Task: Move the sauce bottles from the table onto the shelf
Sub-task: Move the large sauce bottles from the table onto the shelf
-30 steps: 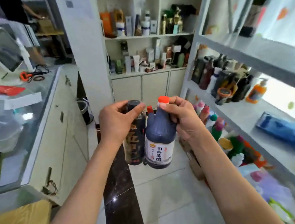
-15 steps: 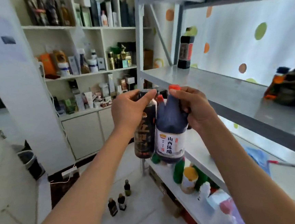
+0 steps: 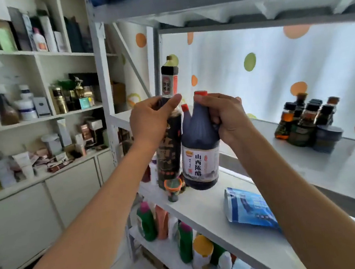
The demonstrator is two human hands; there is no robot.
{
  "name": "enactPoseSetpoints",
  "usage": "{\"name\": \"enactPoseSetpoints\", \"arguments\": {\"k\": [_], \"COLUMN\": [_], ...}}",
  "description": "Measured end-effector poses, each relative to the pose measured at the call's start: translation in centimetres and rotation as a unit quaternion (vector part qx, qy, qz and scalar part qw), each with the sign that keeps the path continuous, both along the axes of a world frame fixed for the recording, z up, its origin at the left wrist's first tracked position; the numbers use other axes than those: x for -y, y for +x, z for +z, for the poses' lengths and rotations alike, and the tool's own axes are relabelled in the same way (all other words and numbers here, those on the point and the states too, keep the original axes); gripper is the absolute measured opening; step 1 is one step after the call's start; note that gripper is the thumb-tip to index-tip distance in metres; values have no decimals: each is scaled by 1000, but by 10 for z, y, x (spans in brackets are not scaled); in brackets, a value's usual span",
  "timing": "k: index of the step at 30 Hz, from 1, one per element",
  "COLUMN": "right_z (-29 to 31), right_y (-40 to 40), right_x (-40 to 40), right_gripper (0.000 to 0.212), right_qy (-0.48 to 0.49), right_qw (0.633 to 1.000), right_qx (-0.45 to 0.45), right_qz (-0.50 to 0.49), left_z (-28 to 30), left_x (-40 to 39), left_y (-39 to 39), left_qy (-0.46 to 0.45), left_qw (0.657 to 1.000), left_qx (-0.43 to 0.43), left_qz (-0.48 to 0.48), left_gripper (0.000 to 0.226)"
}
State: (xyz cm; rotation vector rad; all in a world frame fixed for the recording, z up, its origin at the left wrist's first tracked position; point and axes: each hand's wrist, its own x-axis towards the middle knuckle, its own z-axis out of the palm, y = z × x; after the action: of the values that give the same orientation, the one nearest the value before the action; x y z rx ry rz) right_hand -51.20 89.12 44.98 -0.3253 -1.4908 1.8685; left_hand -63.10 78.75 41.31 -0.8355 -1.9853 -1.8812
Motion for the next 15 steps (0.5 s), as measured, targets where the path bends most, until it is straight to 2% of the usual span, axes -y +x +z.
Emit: {"name": "enactPoseSetpoints", "arguments": {"k": [2, 5, 9, 12, 15], "right_z": [6, 13, 19, 16, 13], "right_y": [-22, -61, -114, -141, -165], "right_x": [-11, -26, -49, -64, -80], "right_gripper": [8, 17, 14, 9, 13], "right_qy": [2, -11, -13, -28, -34], "right_qw": [1000, 998, 995, 992, 987], "right_qx": [5, -1, -6, -21, -21], "right_qz": [-23, -59, -103, -124, -155], "left_z": [5, 19, 34, 34, 29], "left_x": [-16, -35, -58, -78, -100], "left_y": [-29, -72, -123, -153, -174], "left_qy": [0, -22, -55, -56, -47], "left_qw": [1000, 999, 996, 996, 996], "left_qx": [-2, -24, -56, -51, -35], "left_qz": [-24, -39, -36, -50, -63], "left_gripper": [40, 40, 45, 41, 35]}}
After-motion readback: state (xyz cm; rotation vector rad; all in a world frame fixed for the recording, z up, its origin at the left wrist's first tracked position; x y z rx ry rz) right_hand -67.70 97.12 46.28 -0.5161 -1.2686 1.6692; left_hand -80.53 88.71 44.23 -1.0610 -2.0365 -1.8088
